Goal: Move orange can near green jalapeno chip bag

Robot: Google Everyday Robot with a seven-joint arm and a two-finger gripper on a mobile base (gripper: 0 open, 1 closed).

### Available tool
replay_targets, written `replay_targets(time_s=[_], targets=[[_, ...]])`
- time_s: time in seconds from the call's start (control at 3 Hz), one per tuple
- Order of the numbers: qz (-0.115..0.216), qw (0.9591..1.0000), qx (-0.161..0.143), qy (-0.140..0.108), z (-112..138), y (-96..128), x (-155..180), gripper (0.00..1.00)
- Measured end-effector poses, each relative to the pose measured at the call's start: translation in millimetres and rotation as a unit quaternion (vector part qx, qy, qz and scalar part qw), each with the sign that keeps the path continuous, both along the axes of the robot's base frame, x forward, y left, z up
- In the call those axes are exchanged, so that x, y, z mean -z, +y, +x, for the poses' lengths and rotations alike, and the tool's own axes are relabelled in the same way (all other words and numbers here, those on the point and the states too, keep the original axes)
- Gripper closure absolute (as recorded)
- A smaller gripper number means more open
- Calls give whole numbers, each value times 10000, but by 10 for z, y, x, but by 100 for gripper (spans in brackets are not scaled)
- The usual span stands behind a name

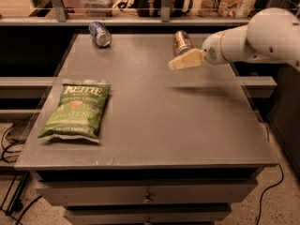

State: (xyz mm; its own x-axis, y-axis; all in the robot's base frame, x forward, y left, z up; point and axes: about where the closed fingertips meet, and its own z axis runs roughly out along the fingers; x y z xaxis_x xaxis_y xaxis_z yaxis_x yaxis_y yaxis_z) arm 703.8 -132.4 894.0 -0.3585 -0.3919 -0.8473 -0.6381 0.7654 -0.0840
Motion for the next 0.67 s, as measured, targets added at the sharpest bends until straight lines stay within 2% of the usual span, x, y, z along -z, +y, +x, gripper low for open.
replay_targets(time_s=[0.67], targets=[[699, 9970, 225, 256, 568, 300, 258, 0]])
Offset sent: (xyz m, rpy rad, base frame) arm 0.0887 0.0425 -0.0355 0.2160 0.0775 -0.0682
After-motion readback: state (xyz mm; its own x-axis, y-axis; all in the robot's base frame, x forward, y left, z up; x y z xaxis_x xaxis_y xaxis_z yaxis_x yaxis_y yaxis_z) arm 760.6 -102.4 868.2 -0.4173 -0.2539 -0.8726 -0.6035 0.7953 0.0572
